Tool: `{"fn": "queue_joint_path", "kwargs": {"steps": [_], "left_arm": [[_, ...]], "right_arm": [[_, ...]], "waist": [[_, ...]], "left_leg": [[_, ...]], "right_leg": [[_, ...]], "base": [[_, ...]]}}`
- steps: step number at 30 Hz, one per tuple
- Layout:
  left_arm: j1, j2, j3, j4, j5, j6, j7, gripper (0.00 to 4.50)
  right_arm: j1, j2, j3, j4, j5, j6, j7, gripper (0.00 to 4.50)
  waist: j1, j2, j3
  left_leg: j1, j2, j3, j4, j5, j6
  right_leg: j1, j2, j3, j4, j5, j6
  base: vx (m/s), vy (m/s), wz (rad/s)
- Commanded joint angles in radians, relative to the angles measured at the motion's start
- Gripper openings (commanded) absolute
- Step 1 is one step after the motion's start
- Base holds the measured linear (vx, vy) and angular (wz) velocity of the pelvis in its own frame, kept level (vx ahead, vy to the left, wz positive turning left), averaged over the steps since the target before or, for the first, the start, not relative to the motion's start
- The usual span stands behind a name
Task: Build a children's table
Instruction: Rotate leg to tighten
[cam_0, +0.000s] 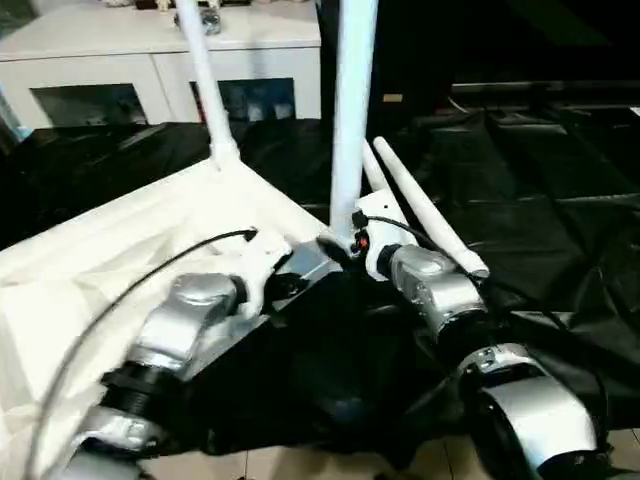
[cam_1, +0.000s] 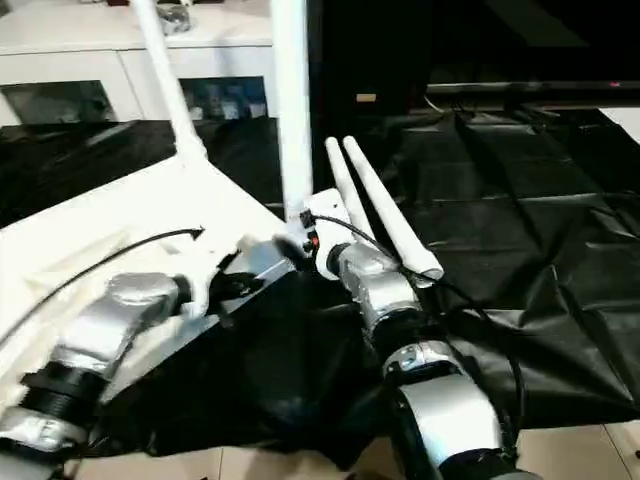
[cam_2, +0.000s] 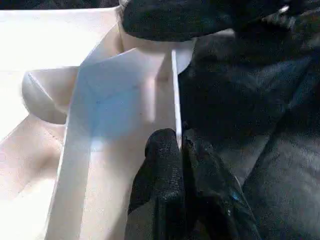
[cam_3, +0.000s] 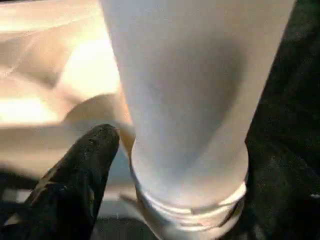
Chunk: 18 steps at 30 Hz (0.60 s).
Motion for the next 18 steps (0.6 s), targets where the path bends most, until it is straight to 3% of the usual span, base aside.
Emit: {"fn": "queue_joint_path", "kwargs": {"steps": [1,3,9,12,16,18], "left_arm": [[-0.009,-0.023,-0.049,-0.052,-0.028,-0.048,-0.064,0.00],[0.015,0.013,-0.054,-0.070,-0.052,-0.076,-0.156,0.00],[0.043,0.088,-0.067,-0.123,-0.109,-0.079,-0.307,0.00],[0.050,0.114,-0.065,-0.125,-0.110,-0.086,-0.349,0.00],[0.057,0.147,-0.062,-0.118,-0.109,-0.103,-0.404,0.00],[0.065,0.168,-0.068,-0.127,-0.115,-0.100,-0.429,0.00]], "right_arm": [[0.005,0.041,0.084,-0.022,-0.003,0.015,0.154,3.87],[0.028,-0.041,0.113,-0.103,0.009,0.025,0.333,3.87],[0.068,-0.162,0.163,-0.204,0.021,0.043,0.540,3.87],[0.090,-0.199,0.188,-0.255,0.027,0.056,0.612,3.87],[0.107,-0.226,0.205,-0.309,0.030,0.083,0.673,3.87],[0.117,-0.233,0.211,-0.331,0.027,0.095,0.687,3.62]], "waist": [[0.004,0.005,-0.073],[0.008,0.007,-0.075],[0.023,0.001,-0.078],[0.030,-0.003,-0.075],[0.034,-0.004,-0.073],[0.037,-0.006,-0.070]], "left_leg": [[-0.017,0.018,-0.003,-0.065,-0.120,0.082],[-0.017,0.021,0.001,-0.062,-0.104,0.102],[-0.018,0.025,0.004,-0.058,-0.050,0.130],[-0.019,0.024,0.006,-0.057,-0.056,0.135],[-0.022,0.022,0.006,-0.057,-0.074,0.118],[-0.020,0.021,0.006,-0.059,-0.101,0.101]], "right_leg": [[0.066,-0.062,0.057,-0.068,-0.241,-0.193],[0.067,-0.061,0.058,-0.064,-0.205,-0.209],[0.064,-0.060,0.062,-0.047,-0.114,-0.250],[0.063,-0.060,0.063,-0.052,-0.147,-0.243],[0.060,-0.060,0.065,-0.057,-0.211,-0.213],[0.058,-0.059,0.065,-0.064,-0.270,-0.190]], "base": [[0.000,0.000,0.00],[0.000,0.000,0.00],[0.000,0.000,0.00],[0.000,0.000,0.00],[0.000,0.000,0.00],[0.000,0.000,0.00]]}}
